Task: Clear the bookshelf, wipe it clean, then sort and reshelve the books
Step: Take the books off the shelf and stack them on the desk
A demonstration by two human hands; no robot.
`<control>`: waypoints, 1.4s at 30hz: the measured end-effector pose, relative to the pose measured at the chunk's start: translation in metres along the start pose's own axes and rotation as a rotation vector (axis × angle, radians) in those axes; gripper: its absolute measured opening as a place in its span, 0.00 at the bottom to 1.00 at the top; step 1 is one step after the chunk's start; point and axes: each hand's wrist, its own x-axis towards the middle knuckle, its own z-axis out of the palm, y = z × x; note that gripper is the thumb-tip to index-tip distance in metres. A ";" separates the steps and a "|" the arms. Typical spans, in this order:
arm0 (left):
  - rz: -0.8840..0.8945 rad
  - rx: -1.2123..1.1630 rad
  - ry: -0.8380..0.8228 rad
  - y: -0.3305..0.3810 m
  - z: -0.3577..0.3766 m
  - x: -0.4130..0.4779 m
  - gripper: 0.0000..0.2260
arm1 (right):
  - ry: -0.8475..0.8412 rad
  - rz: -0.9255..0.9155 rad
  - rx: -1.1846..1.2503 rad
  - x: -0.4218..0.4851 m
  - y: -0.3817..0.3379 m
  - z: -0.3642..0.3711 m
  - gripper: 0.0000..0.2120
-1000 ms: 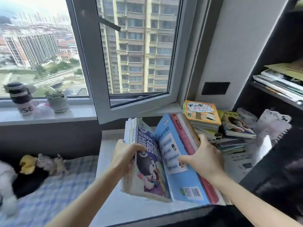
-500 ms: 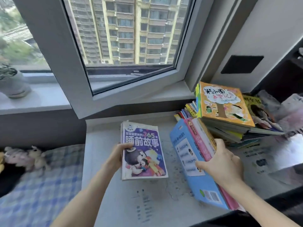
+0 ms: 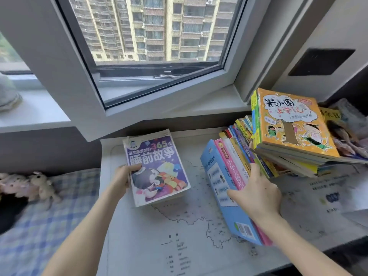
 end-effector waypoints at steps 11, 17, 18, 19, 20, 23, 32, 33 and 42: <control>0.553 0.882 0.411 0.015 0.020 -0.043 0.21 | -0.005 -0.078 -0.275 0.046 -0.085 0.042 0.33; 0.309 0.518 -0.126 0.039 0.090 -0.058 0.17 | -0.185 -0.156 -0.319 0.031 -0.126 0.103 0.31; 0.318 0.579 -0.111 0.043 0.099 -0.055 0.18 | -0.221 -0.173 -0.287 0.034 -0.123 0.101 0.30; 0.323 0.665 -0.101 0.044 0.106 -0.053 0.16 | -0.270 -0.188 -0.231 0.036 -0.117 0.096 0.27; 0.309 0.747 -0.110 0.045 0.113 -0.052 0.13 | -0.302 -0.184 -0.156 0.038 -0.108 0.090 0.25; 0.260 0.907 -0.195 0.036 0.131 -0.046 0.07 | -0.257 0.029 0.002 0.032 -0.058 0.080 0.22; 0.068 0.719 -0.200 0.022 0.156 -0.016 0.20 | -0.254 0.878 1.087 0.008 0.009 0.116 0.25; 0.052 0.699 -0.213 0.024 0.156 -0.015 0.18 | -0.219 0.908 1.131 0.010 0.005 0.120 0.25; 0.126 0.456 -0.221 0.051 0.169 0.007 0.27 | -0.122 0.921 1.335 0.063 -0.026 0.121 0.20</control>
